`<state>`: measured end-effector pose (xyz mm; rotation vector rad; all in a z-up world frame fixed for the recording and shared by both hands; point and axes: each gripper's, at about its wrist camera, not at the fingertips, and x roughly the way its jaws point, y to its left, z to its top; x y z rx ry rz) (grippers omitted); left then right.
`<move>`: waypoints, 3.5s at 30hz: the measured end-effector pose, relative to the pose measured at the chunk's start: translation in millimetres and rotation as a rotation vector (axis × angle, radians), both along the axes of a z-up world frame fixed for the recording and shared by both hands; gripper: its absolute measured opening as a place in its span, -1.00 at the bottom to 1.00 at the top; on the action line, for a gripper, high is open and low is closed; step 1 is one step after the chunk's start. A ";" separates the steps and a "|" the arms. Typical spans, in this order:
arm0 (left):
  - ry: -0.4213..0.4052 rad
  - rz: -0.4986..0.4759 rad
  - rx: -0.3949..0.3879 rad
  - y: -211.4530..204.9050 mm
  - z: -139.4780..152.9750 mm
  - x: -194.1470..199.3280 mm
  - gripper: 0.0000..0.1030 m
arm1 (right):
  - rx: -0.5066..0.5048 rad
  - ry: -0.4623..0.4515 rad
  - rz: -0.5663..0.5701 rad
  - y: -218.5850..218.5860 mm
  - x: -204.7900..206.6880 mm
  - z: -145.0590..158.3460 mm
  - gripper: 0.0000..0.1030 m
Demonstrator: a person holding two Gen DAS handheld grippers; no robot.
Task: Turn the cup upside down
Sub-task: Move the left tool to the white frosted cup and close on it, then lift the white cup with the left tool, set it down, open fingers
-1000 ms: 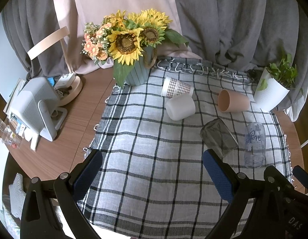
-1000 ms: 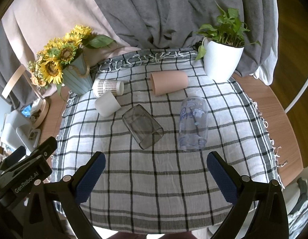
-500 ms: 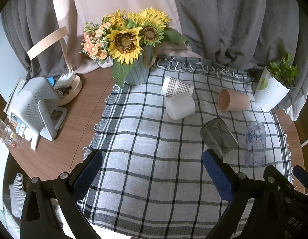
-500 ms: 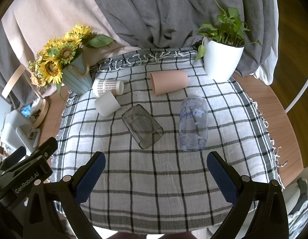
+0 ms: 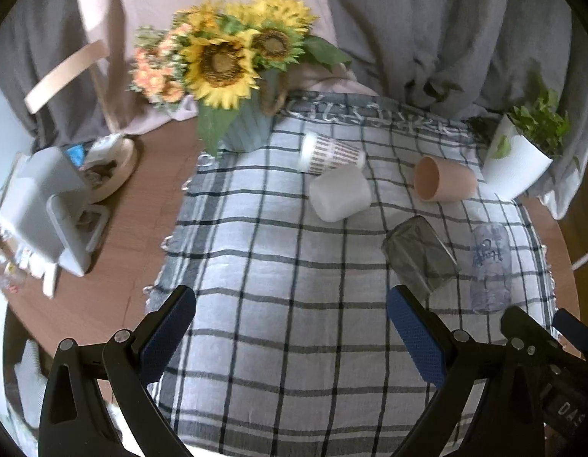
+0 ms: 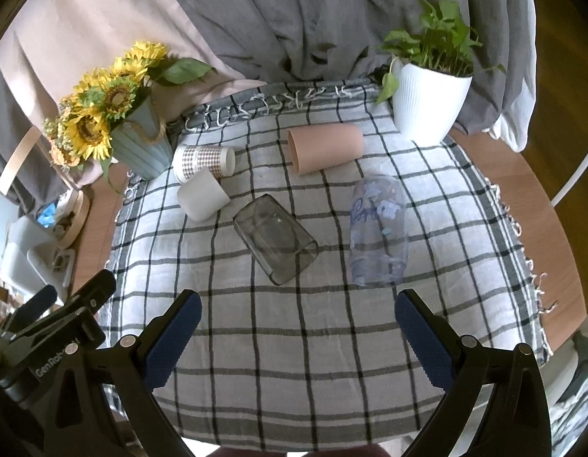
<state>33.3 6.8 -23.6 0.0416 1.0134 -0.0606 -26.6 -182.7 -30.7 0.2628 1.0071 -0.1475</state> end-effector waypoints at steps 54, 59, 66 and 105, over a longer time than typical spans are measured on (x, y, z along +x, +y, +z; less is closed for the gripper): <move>0.205 -0.729 0.167 -72.7 -134.6 180.5 0.39 | 0.287 0.209 -0.690 28.8 57.4 -117.0 0.99; 0.218 -0.703 0.139 -70.8 -131.2 173.1 0.39 | 0.281 0.200 -0.683 25.1 51.1 -116.2 0.99; 0.187 -0.618 0.085 -55.2 -108.2 142.6 0.39 | 0.242 0.183 -0.633 18.8 39.3 -110.8 0.99; 0.373 0.081 -0.128 -73.9 -139.9 -20.8 0.39 | -0.081 0.298 0.025 -63.4 -12.0 -106.1 0.99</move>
